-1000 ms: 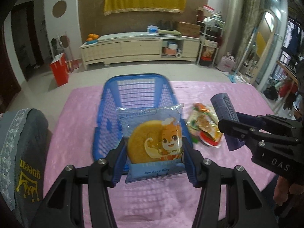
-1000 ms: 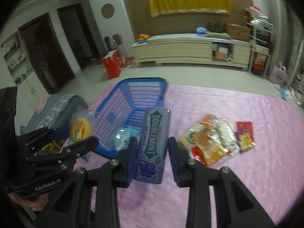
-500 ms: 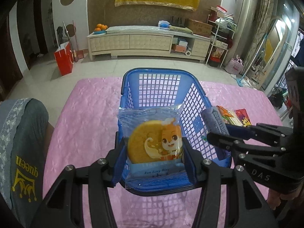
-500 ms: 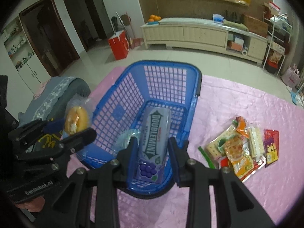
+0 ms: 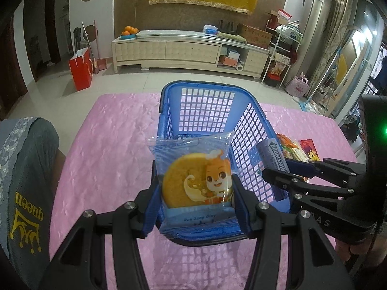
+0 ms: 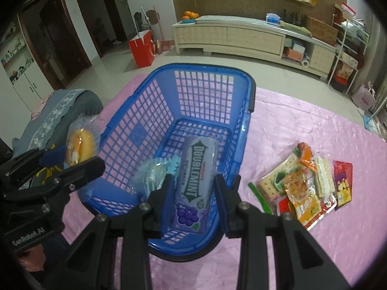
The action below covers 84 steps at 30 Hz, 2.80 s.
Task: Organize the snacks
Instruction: 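Carry both items to the blue basket and open the right tool to drop the gum box, then lower the cake bag into the blue basket and open the left tool, then move both open tools from the basket over the snack pile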
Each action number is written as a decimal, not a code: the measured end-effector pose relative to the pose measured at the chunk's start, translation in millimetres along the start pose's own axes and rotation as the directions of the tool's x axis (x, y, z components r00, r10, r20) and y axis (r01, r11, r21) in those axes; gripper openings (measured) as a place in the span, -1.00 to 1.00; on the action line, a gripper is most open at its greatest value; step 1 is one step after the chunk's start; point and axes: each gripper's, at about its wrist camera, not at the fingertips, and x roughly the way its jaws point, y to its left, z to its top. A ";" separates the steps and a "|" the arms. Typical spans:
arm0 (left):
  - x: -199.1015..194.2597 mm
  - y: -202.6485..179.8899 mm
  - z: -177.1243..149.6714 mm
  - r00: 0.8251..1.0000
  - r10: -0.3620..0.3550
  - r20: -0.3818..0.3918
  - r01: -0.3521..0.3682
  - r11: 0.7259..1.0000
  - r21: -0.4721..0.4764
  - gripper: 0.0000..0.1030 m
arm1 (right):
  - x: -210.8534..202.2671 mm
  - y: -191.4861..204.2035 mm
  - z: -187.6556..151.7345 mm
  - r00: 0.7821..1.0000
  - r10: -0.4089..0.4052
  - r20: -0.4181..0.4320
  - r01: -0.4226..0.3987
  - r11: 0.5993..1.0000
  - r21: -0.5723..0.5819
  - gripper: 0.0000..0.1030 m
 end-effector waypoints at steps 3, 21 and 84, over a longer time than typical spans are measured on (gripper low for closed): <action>-3.0 0.7 -0.2 1.000 0.001 0.001 -0.001 1.000 0.006 0.00 | -0.9 1.4 -0.2 1.000 0.004 -0.007 -0.004 1.000 0.005 -0.16; 11.8 -16.7 16.1 0.999 -0.022 -0.035 0.024 0.998 0.063 0.00 | -22.5 -27.5 3.0 0.998 -0.059 0.024 0.057 0.995 0.082 0.61; 0.3 -197.6 -24.8 0.990 -0.122 -0.075 0.136 0.966 0.220 0.58 | -137.1 -168.6 -101.4 0.982 -0.158 0.105 0.127 0.959 0.253 0.62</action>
